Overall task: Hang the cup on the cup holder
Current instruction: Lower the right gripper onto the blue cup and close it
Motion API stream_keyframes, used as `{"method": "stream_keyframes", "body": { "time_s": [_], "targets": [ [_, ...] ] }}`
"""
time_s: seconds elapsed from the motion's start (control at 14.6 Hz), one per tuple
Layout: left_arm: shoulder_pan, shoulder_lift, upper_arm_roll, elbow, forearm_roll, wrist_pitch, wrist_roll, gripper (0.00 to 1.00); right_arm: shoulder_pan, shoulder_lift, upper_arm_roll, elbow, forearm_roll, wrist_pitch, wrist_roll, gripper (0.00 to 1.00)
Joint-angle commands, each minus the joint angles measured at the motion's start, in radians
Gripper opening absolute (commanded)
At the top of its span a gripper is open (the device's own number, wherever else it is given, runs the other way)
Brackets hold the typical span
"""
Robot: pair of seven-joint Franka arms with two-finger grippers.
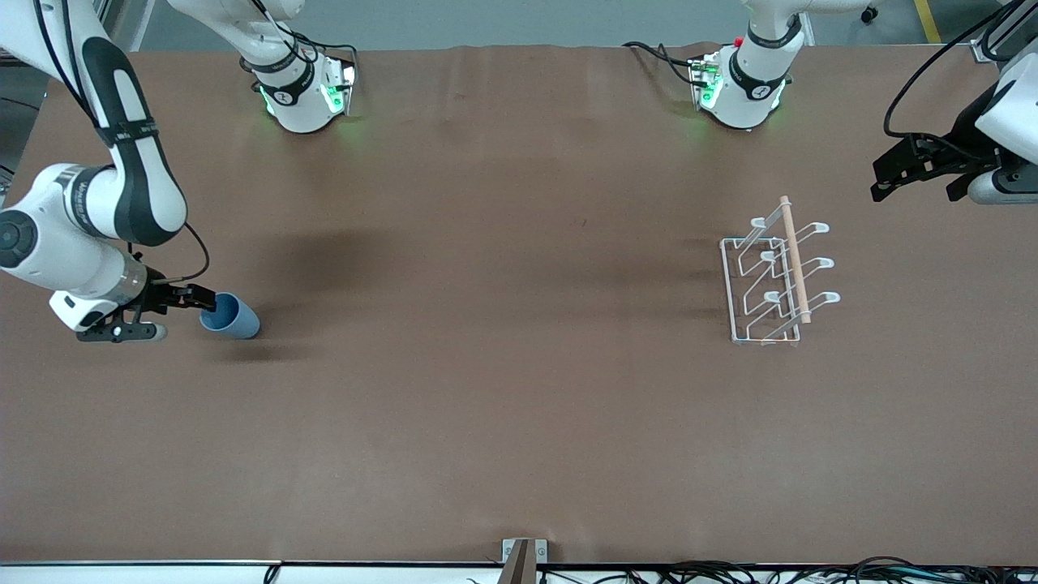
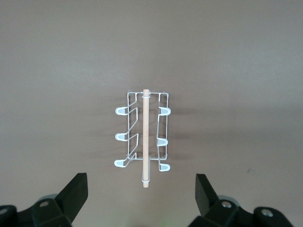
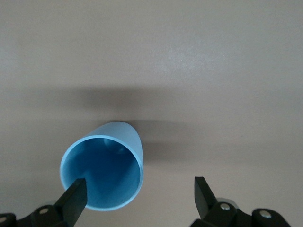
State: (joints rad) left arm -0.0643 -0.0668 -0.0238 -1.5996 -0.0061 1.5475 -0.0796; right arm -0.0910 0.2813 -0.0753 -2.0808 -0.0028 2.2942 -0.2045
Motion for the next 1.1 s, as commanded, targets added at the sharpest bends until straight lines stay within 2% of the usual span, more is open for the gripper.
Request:
{"method": "stream_keyframes", "body": {
  "time_s": [0.0,0.21,0.27,0.69,0.89,1.03],
  "targets": [
    [0.001,0.005,-0.002,0.015,0.012,-0.012,0.012,1.00,-0.001,0.036,0.003,-0.004,0.012,0.060,-0.013,1.00],
    [0.001,0.008,-0.002,0.015,0.014,-0.012,0.012,1.00,0.004,0.071,0.005,-0.004,0.012,0.087,-0.012,0.94],
    [0.001,0.008,-0.002,0.015,0.014,-0.012,0.012,1.00,0.004,0.071,0.005,-0.004,0.012,0.080,-0.010,0.87],
    [0.000,0.010,-0.002,0.013,0.014,-0.012,0.009,1.00,0.002,0.079,0.006,-0.005,0.017,0.079,-0.001,0.23],
    [0.000,0.010,-0.002,0.013,0.014,-0.012,0.008,1.00,0.003,0.082,0.008,-0.001,0.042,0.082,0.000,0.01],
    [0.001,0.012,-0.002,0.015,0.014,-0.012,0.008,1.00,0.000,0.082,0.008,0.013,0.057,0.074,-0.007,0.00]
  ]
}}
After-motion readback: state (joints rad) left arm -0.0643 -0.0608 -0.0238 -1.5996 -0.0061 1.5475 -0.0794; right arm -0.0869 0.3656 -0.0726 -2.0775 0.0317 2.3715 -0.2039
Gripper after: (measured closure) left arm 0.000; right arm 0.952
